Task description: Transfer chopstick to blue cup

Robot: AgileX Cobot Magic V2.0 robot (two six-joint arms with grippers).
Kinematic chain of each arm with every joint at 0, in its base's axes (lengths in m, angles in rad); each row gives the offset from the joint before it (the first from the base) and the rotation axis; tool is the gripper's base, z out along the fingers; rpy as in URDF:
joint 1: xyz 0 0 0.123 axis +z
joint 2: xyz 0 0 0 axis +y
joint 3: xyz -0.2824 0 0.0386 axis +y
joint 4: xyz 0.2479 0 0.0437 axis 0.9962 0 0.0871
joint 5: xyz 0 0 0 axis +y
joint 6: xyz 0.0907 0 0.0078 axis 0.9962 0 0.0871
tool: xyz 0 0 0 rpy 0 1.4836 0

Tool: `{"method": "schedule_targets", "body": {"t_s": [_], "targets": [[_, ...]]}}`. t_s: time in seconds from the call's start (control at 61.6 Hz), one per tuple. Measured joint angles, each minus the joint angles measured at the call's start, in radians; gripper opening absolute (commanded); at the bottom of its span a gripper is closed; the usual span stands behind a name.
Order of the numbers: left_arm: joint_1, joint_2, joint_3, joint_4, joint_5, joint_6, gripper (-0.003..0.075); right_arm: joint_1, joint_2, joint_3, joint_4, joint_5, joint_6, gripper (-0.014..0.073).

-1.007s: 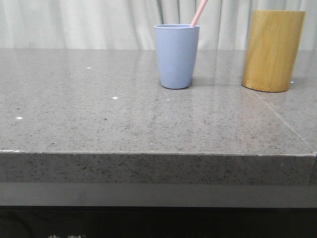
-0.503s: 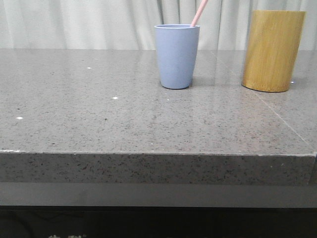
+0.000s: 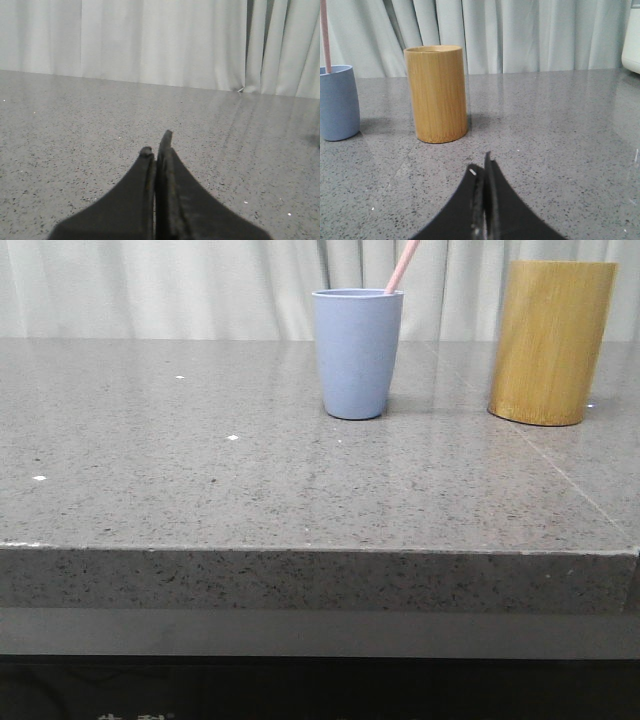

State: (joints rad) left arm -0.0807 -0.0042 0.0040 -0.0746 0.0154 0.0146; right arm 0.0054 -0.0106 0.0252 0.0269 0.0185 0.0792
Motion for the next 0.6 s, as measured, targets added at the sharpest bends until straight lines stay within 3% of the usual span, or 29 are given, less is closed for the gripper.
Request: {"method": "schedule_targets", "body": {"t_s": [0.601], "targets": [[0.0, 0.0, 0.0, 0.0, 0.0, 0.0, -0.0019, 0.0, 0.0, 0.0, 0.017, -0.001, -0.025, -0.0068]]}}
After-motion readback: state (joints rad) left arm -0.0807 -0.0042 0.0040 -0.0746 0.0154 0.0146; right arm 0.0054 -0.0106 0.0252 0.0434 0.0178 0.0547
